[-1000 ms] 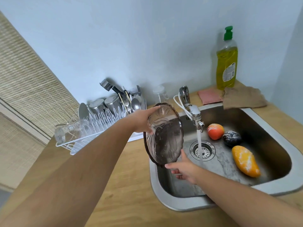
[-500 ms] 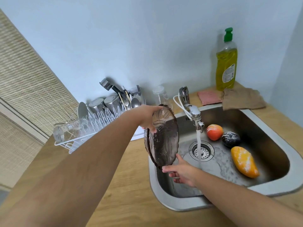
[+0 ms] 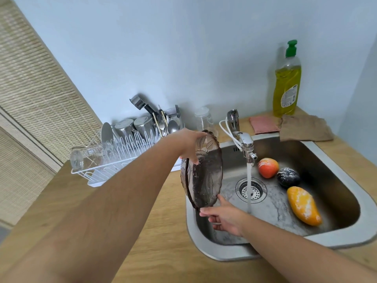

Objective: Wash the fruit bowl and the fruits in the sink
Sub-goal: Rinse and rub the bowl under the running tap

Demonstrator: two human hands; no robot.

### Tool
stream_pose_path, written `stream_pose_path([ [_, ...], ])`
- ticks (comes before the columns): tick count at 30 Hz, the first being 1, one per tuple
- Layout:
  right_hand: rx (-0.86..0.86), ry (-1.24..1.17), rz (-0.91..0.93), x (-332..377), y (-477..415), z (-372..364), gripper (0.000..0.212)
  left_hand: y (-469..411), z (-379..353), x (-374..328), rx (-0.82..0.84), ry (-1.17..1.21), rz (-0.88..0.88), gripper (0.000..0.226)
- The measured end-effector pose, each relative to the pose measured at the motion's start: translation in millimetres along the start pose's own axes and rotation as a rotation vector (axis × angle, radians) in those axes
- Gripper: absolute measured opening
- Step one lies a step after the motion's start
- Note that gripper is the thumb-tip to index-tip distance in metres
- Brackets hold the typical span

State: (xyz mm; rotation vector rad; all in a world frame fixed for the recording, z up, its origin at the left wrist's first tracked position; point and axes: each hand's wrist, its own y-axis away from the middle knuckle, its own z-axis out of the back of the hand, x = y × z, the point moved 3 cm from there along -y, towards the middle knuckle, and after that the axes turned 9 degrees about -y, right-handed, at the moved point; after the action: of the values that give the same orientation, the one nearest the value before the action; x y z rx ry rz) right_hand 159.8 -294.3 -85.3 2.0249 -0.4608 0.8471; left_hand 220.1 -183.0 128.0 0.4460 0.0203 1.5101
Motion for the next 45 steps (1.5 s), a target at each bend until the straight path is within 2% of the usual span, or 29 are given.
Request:
stream_pose_path([
  [4,-0.06,-0.061,0.043,3.2,2.4,4.5,0.096,7.8,-2.7,6.9,-0.032,0.101,0.013,0.099],
  [8,-0.268,-0.088,0.19,7.0,2.6,10.8,0.085,27.0,-25.3,29.6,-0.116,0.382,0.074,0.099],
  [11,-0.422,0.124,0.42,20.9,8.1,10.0,0.089,49.8,-63.7,50.0,-0.227,0.684,0.152,0.1],
  [13,-0.503,0.303,0.483,30.9,16.0,5.8,0.089,66.8,-94.0,59.9,-0.307,0.852,0.232,0.098],
  [19,-0.438,0.705,0.551,41.8,24.0,-29.8,0.08,120.7,-174.0,80.7,-0.498,1.163,0.456,0.091],
  [22,-0.343,0.755,0.594,40.8,12.2,-50.3,0.076,146.7,-206.8,89.2,-0.56,1.279,0.554,0.09],
  [29,-0.165,0.926,0.566,31.6,-14.7,-96.6,0.074,184.1,-259.8,107.5,-0.511,1.406,0.789,0.093],
  [39,-0.155,0.931,0.53,38.7,-34.6,-103.0,0.075,169.1,-281.7,119.1,-0.389,1.38,0.859,0.102],
  [42,-0.163,0.937,0.547,41.4,-34.1,-99.9,0.073,164.4,-273.1,120.7,-0.343,1.234,0.902,0.098],
  [45,-0.213,0.949,0.567,45.5,-30.2,-93.5,0.066,165.0,-252.3,122.7,-0.385,0.946,0.976,0.079],
])
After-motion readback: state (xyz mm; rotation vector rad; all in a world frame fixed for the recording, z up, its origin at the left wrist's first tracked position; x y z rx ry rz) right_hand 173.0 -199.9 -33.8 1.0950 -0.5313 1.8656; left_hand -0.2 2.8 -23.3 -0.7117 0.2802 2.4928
